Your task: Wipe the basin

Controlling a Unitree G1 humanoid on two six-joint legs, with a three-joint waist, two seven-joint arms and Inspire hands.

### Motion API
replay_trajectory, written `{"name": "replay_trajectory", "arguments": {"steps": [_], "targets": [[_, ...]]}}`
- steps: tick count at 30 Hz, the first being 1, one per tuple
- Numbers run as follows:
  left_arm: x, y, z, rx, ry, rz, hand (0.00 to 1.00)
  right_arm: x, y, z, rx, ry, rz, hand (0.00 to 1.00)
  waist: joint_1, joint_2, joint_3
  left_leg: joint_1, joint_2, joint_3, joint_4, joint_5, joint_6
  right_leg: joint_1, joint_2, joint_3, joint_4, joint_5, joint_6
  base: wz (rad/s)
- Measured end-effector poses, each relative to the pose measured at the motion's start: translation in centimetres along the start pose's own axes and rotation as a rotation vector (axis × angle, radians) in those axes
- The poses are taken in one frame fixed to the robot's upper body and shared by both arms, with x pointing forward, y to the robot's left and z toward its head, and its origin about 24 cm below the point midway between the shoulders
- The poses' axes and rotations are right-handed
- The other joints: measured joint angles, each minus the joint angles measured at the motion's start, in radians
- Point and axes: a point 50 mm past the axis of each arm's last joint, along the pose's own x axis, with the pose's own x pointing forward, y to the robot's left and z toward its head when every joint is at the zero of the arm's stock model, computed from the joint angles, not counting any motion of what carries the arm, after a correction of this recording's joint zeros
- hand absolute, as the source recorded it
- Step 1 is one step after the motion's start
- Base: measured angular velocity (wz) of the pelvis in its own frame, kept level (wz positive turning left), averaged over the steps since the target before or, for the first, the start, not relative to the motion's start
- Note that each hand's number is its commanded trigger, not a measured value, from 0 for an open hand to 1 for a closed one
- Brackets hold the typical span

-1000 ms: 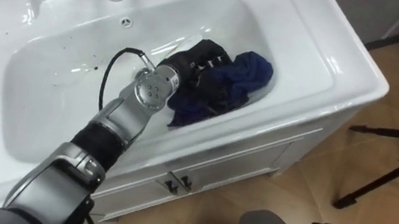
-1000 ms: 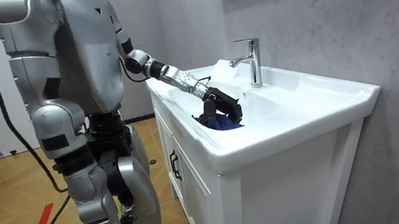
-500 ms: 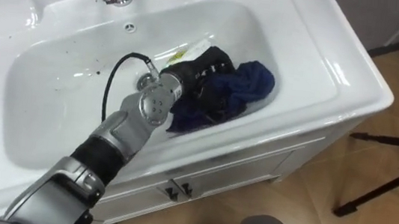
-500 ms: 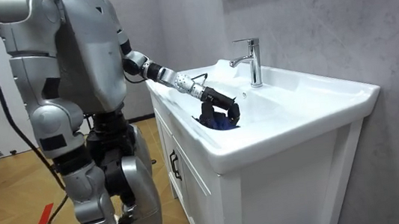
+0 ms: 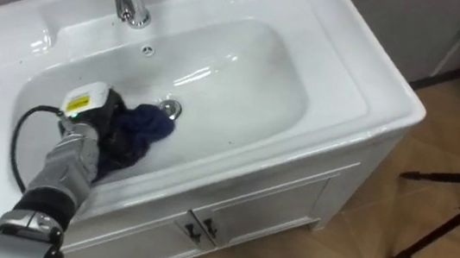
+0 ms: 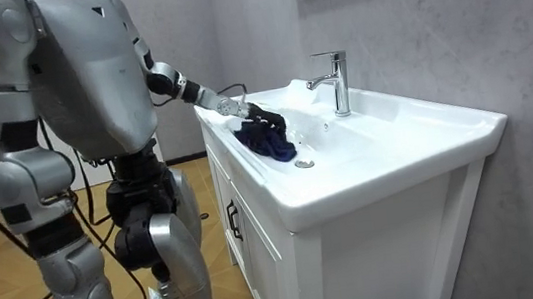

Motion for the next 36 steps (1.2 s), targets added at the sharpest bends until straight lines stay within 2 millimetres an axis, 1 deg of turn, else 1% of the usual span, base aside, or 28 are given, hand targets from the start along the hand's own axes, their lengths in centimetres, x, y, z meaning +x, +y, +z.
{"name": "replay_trajectory", "arguments": {"steps": [1, 4, 8, 10, 12, 14, 16, 23, 24, 26, 27, 29, 30, 32, 34, 36], "targets": [[-0.1, -0.1, -0.6, 0.006, 0.019, 0.004, 1.00, 0.0, -0.2, 0.0, 0.000, 0.003, -0.005, 0.00, 0.000, 0.004, 0.0004, 0.005, 0.000, 0.000, -0.003, 0.001, -0.002, 0.001, 0.002, 0.006, 0.002, 0.000, 0.000, -0.08], [-0.3, -0.3, -1.4, 0.014, 0.048, 0.002, 1.00, -0.1, -0.4, 0.1, -0.019, 0.005, -0.016, 0.00, 0.001, 0.006, -0.0001, 0.009, 0.000, 0.000, -0.010, 0.004, -0.007, -0.001, 0.010, 0.018, 0.001, 0.004, -0.006, -0.15], [-0.3, -0.2, -1.9, 0.051, 0.062, 0.010, 1.00, -0.1, -0.7, 0.0, -0.054, 0.013, -0.030, 0.00, 0.002, 0.008, -0.0015, 0.008, 0.002, 0.000, -0.011, 0.007, -0.013, -0.003, 0.019, 0.026, -0.004, 0.010, -0.014, -0.11], [-0.5, -0.4, -2.5, 0.054, 0.077, 0.008, 1.00, -0.1, -0.8, -0.2, -0.048, 0.015, -0.033, 0.00, 0.019, 0.012, -0.0047, 0.003, 0.006, -0.001, -0.009, 0.010, -0.017, -0.011, 0.027, 0.039, -0.005, 0.014, -0.020, -0.19], [-0.5, -0.2, -2.6, 0.057, 0.079, 0.011, 1.00, -0.1, -0.8, -0.2, -0.041, 0.015, -0.037, 0.00, 0.028, 0.015, -0.0054, -0.002, 0.007, -0.009, -0.005, 0.012, -0.020, -0.017, 0.026, 0.043, -0.005, 0.015, -0.022, -0.06], [-0.5, -0.2, -2.8, 0.061, 0.083, 0.013, 1.00, -0.1, -1.0, 0.0, -0.036, 0.009, -0.042, 0.00, 0.029, 0.017, -0.0064, -0.005, 0.008, -0.017, 0.001, 0.013, -0.022, -0.021, 0.026, 0.041, -0.005, 0.014, -0.025, 0.00], [-0.6, -0.2, -3.2, 0.064, 0.091, 0.015, 1.00, -0.1, -1.0, 0.3, -0.035, 0.002, -0.050, 0.00, 0.031, 0.018, -0.0065, -0.005, 0.010, -0.023, 0.002, 0.015, -0.024, -0.021, 0.028, 0.041, -0.005, 0.014, -0.029, 0.00], [-0.5, 0.2, -3.1, 0.060, 0.084, 0.041, 1.00, -0.2, -1.0, 1.8, -0.038, -0.044, -0.053, 0.00, 0.038, 0.015, -0.0055, -0.002, 0.014, -0.029, 0.001, 0.019, -0.031, -0.014, 0.031, 0.036, -0.011, 0.014, -0.035, 0.00], [-0.6, 0.3, -3.1, 0.038, 0.085, 0.047, 1.00, -0.2, -1.1, 2.0, -0.036, -0.054, -0.055, 0.00, 0.041, 0.015, -0.0053, -0.002, 0.015, -0.030, 0.000, 0.019, -0.032, -0.012, 0.031, 0.034, -0.016, 0.015, -0.037, 0.06], [-0.5, 0.6, -2.9, 0.003, 0.083, 0.058, 1.00, -0.2, -1.1, 1.8, -0.025, -0.054, -0.053, 0.00, 0.047, 0.008, -0.0037, -0.003, 0.015, -0.047, 0.000, 0.019, -0.032, -0.007, 0.029, 0.023, -0.021, 0.016, -0.037, 0.14], [-0.4, 0.9, -2.7, -0.020, 0.077, 0.073, 1.00, -0.2, -1.1, 1.8, -0.020, -0.058, -0.051, 0.00, 0.052, 0.003, -0.0018, -0.005, 0.016, -0.050, 0.001, 0.019, -0.032, -0.003, 0.028, 0.015, -0.026, 0.016, -0.038, 0.24], [-0.4, 1.5, -2.5, -0.049, 0.068, 0.096, 1.00, -0.2, -1.1, 1.8, -0.012, -0.070, -0.050, 0.00, 0.057, -0.005, -0.0009, -0.014, 0.017, -0.069, 0.005, 0.019, -0.032, 0.002, 0.027, 0.000, -0.041, 0.021, -0.039, 0.25], [-0.3, 1.9, -2.3, -0.078, 0.063, 0.115, 1.00, -0.2, -1.0, 1.9, -0.009, -0.081, -0.048, 0.00, 0.062, -0.011, 0.0021, -0.019, 0.017, -0.075, 0.007, 0.019, -0.032, 0.002, 0.026, -0.006, -0.044, 0.021, -0.039, 0.20], [-0.3, 2.4, -2.0, -0.103, 0.052, 0.140, 1.00, -0.2, -0.9, 1.8, -0.005, -0.089, -0.050, 0.00, 0.078, -0.016, 0.0014, -0.026, 0.018, -0.084, 0.008, 0.019, -0.032, 0.004, 0.027, -0.011, -0.056, 0.026, -0.039, 0.14], [-0.5, 3.7, -1.3, -0.134, 0.015, 0.198, 1.00, -0.1, -0.5, 1.7, 0.018, -0.098, -0.043, 0.00, 0.083, -0.018, -0.0017, -0.050, 0.019, -0.106, 0.020, 0.019, -0.032, 0.004, 0.025, -0.040, -0.075, 0.032, -0.039, 0.31], [-0.5, 4.9, -0.8, -0.150, -0.008, 0.248, 1.00, -0.1, -0.1, 1.7, 0.019, -0.103, -0.033, 0.00, 0.088, -0.026, 0.0043, -0.056, 0.018, -0.122, 0.020, 0.019, -0.032, 0.004, 0.024, -0.049, -0.076, 0.032, -0.039, 0.27]]}}
